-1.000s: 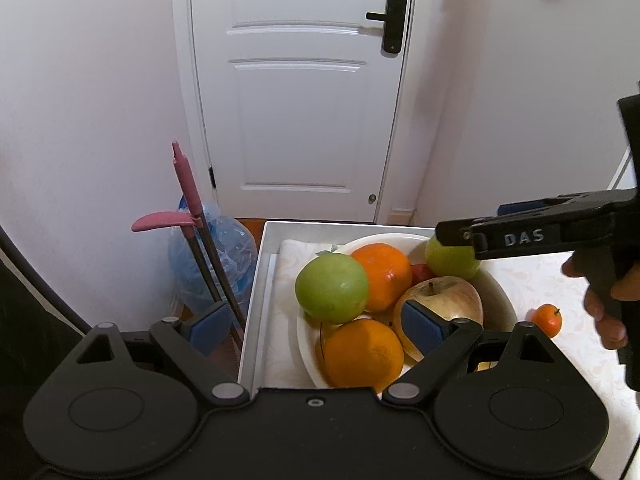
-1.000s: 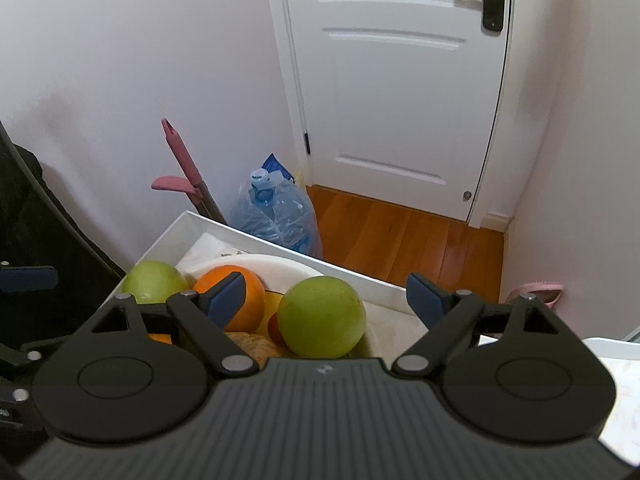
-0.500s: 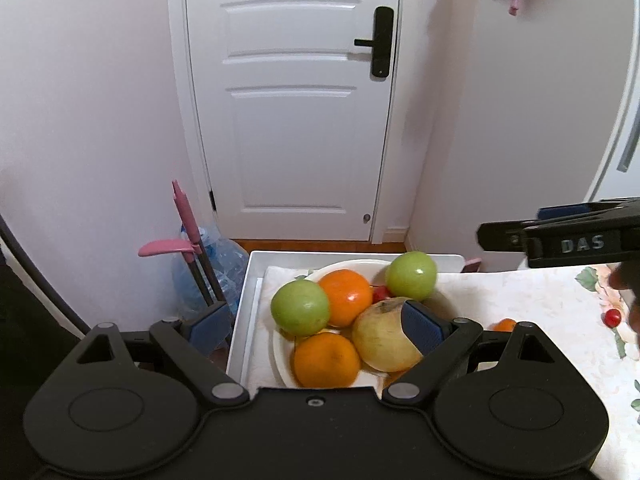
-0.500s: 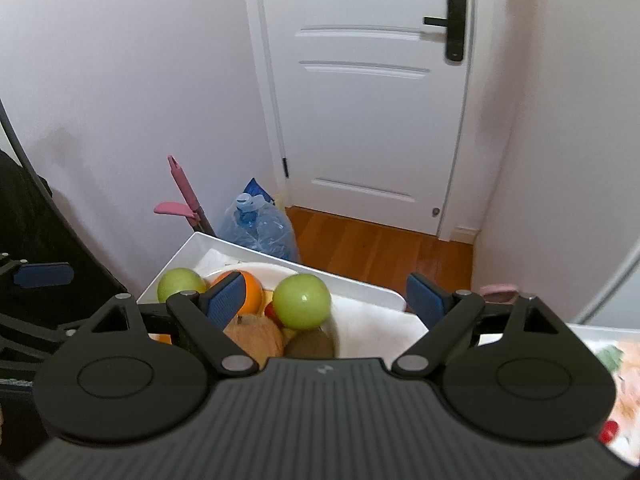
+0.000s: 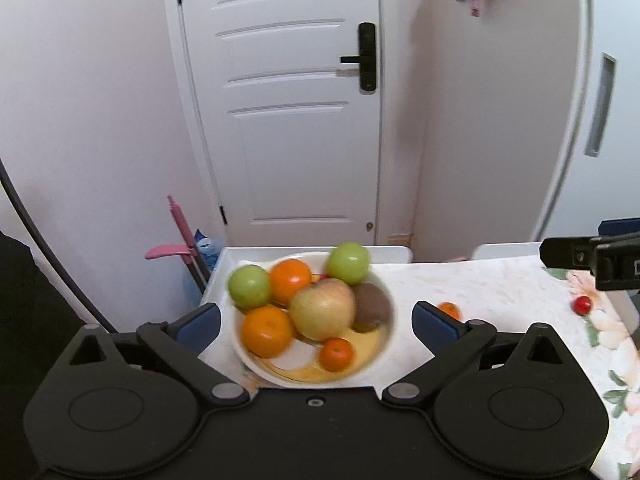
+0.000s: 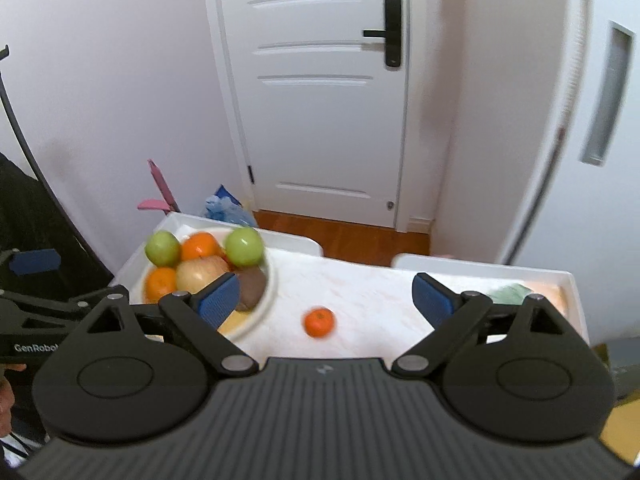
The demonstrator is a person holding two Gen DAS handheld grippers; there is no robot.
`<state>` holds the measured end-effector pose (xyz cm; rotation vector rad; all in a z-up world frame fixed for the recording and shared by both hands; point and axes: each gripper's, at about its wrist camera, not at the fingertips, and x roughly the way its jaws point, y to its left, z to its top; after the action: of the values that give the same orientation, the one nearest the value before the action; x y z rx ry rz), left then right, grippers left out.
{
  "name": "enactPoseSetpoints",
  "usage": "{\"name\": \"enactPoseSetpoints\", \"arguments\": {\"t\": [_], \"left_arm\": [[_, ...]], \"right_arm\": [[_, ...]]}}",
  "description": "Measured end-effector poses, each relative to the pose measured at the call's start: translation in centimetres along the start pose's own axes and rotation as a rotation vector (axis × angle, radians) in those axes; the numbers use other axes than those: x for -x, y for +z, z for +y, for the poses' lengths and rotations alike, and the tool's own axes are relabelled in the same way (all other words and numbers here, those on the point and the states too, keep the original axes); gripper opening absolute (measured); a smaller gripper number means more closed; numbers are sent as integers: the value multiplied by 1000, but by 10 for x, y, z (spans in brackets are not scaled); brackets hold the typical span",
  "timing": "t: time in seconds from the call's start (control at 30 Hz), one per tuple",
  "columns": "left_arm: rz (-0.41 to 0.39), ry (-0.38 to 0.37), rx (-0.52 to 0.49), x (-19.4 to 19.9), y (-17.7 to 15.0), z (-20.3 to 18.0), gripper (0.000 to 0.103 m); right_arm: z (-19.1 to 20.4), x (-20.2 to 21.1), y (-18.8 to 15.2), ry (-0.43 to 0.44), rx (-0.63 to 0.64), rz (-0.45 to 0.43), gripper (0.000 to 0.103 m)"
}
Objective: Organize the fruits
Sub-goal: 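Move the left tool toward the last tangerine while the right tool approaches the red tomato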
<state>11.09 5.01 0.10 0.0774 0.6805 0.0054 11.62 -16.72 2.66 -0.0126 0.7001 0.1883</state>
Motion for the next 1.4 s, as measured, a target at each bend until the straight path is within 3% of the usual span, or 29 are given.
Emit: {"name": "enactPoseSetpoints", "arguments": {"t": [0.43,0.73,0.93,1.2,1.27,1.4], "left_arm": [[-30,-41,31,5,-14,-90,103],[-63,16,35,-45,-30,-136,102],[-41,35,28,-90,-43,-152,101],[1,54,15,-146,-50,-154,87],[15,54,18,-159,-51,-153,76],[41,51,15,-178,-51,-153,73]], "right_arm": [[-99,22,-42,-78,-23,18,103],[-151,-15,-78,-125,-10,18,103],[-173,-47,-103,-137,-59,33,103],[-184,-90,-122,-165,-106,39,103],[-183,-98,-123,-171,-107,42,99],[-184,-110,-124,-176,-123,54,93]]}}
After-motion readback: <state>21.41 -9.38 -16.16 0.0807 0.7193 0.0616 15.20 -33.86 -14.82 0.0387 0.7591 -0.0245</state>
